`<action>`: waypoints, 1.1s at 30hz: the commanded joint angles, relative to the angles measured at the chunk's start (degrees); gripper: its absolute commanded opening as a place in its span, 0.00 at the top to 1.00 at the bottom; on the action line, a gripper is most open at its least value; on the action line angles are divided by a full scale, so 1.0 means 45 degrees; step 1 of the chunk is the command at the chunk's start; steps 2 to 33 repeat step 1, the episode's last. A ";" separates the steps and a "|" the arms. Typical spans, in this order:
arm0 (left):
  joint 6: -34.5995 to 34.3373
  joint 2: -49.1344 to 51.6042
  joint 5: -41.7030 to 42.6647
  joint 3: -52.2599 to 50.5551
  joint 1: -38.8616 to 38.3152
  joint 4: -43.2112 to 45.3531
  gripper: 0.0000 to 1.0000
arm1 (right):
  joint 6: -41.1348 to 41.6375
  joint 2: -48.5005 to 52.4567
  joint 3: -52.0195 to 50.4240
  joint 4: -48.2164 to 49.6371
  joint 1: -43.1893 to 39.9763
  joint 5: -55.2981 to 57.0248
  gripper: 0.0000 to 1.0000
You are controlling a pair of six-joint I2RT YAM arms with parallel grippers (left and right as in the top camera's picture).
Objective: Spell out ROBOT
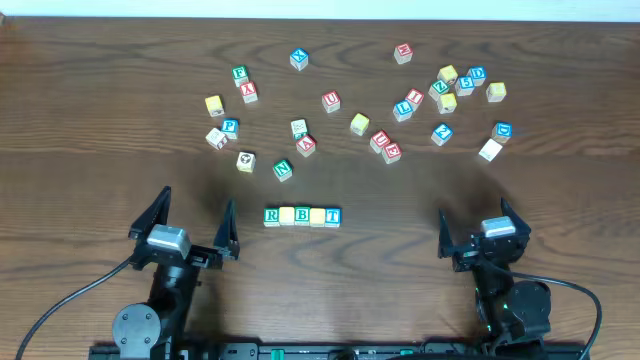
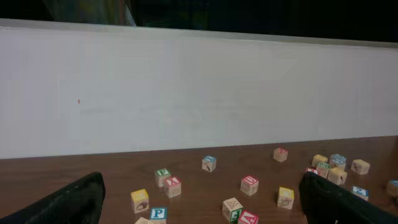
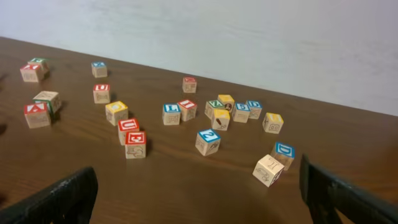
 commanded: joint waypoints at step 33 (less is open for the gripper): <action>-0.0165 -0.0112 -0.0083 -0.0146 0.0073 0.0087 0.02 | -0.0141 -0.0102 -0.0010 -0.0063 -0.0121 -0.0078 0.01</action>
